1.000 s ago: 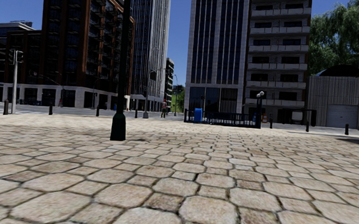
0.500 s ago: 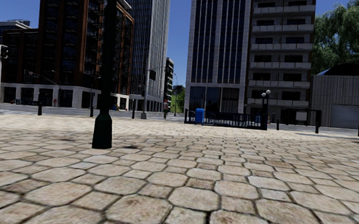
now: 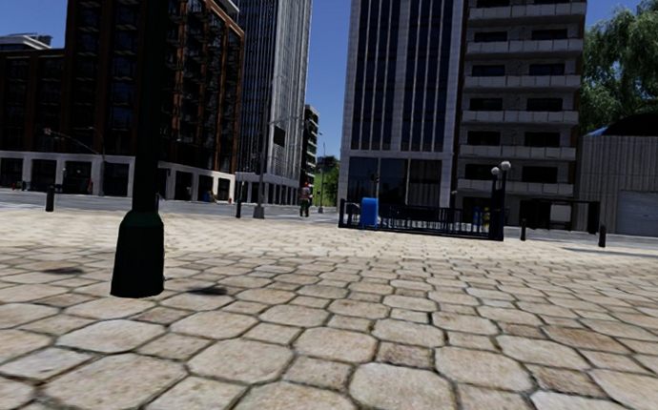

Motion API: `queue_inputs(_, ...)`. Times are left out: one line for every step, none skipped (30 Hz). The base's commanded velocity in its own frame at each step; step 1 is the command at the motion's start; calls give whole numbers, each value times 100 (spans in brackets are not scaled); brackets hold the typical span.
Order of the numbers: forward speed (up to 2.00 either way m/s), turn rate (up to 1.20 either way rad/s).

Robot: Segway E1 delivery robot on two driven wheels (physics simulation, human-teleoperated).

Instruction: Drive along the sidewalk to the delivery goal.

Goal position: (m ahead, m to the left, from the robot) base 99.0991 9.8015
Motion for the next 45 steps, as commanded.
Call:
queue_inputs(200, 0)
queue_inputs(200, 0)
queue_inputs(200, 0)
queue_inputs(200, 0)
queue_inputs(200, 0)
queue_inputs(200, 0)
queue_inputs(200, 0)
queue_inputs(200, 0)
queue_inputs(200, 0)
queue_inputs(200, 0)
queue_inputs(200, 0)
queue_inputs(200, 0)
queue_inputs(200, 0)
queue_inputs(200, 0)
queue_inputs(200, 0)
queue_inputs(200, 0)
queue_inputs(200, 0)
queue_inputs(200, 0)
queue_inputs(200, 0)
queue_inputs(200, 0)
queue_inputs(200, 0)
queue_inputs(200, 0)
queue_inputs(200, 3)
queue_inputs(200, 8)
queue_inputs(200, 10)
queue_inputs(200, 10)
queue_inputs(200, 10)
queue_inputs(200, 10)
queue_inputs(200, 10)
queue_inputs(200, 10)
queue_inputs(200, 10)
queue_inputs(200, 10)
queue_inputs(200, 10)
queue_inputs(200, 10)
queue_inputs(200, 10)
queue_inputs(200, 10)
queue_inputs(200, 10)
queue_inputs(200, 10)
queue_inputs(200, 11)
queue_inputs(200, 13)
queue_inputs(200, 14)
queue_inputs(200, 14)
queue_inputs(200, 14)
queue_inputs(200, 15)
queue_inputs(200, 15)
